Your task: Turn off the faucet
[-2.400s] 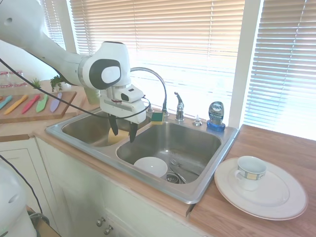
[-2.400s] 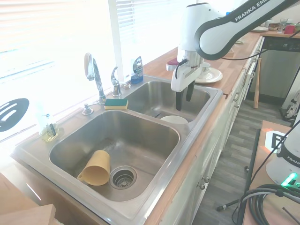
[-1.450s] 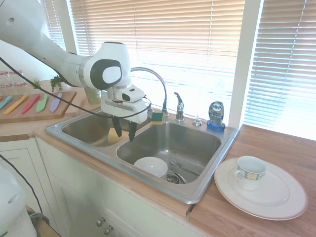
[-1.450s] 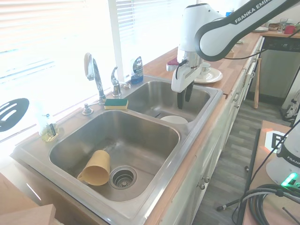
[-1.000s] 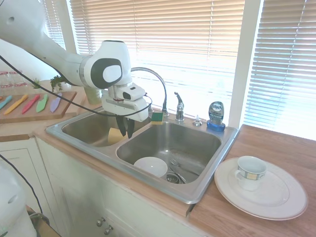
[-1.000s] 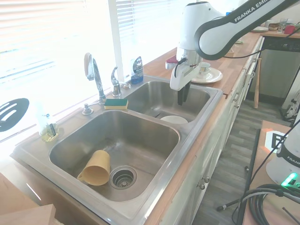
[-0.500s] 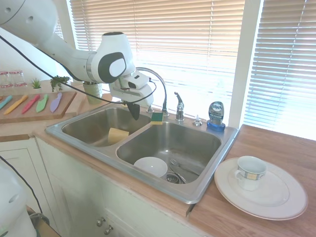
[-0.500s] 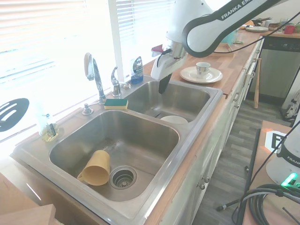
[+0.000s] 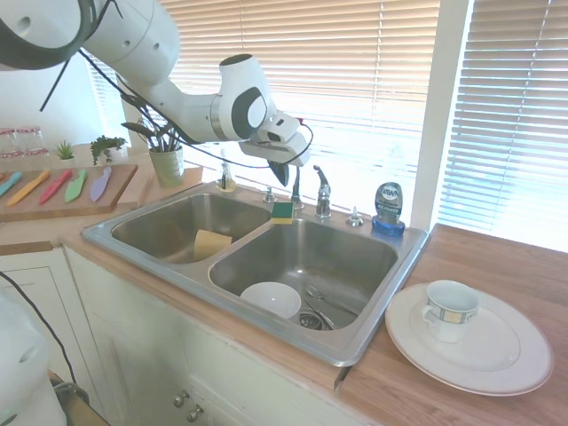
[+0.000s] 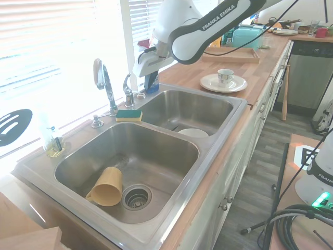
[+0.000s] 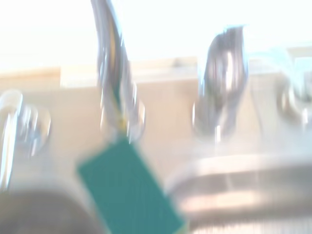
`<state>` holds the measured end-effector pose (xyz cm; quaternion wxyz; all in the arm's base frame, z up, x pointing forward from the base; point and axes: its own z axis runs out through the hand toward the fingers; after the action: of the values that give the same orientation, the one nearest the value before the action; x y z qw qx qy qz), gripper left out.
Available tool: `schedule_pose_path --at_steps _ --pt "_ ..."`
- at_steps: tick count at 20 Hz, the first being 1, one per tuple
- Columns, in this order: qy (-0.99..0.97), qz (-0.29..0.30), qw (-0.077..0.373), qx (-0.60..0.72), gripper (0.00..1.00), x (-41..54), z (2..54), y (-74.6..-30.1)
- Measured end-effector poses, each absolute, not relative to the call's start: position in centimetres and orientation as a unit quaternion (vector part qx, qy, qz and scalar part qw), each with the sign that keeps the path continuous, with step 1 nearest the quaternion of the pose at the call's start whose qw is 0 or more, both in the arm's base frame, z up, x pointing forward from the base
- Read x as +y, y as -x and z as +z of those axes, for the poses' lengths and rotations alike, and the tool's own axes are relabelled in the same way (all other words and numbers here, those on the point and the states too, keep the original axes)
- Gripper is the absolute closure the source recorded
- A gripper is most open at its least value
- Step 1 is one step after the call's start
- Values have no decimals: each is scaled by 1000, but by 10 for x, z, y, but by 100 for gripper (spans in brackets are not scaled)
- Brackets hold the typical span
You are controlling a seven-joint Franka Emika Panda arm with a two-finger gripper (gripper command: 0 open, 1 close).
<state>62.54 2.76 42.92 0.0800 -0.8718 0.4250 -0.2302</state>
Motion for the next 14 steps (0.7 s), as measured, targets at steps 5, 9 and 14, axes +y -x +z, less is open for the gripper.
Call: schedule_pose_path --at_steps 5,9,14 --pt "860 -253 84 435 100 18 442 -681" --pt "851 -268 91 442 100 15 467 -706" --pt "847 -271 90 448 100 11 477 -720"
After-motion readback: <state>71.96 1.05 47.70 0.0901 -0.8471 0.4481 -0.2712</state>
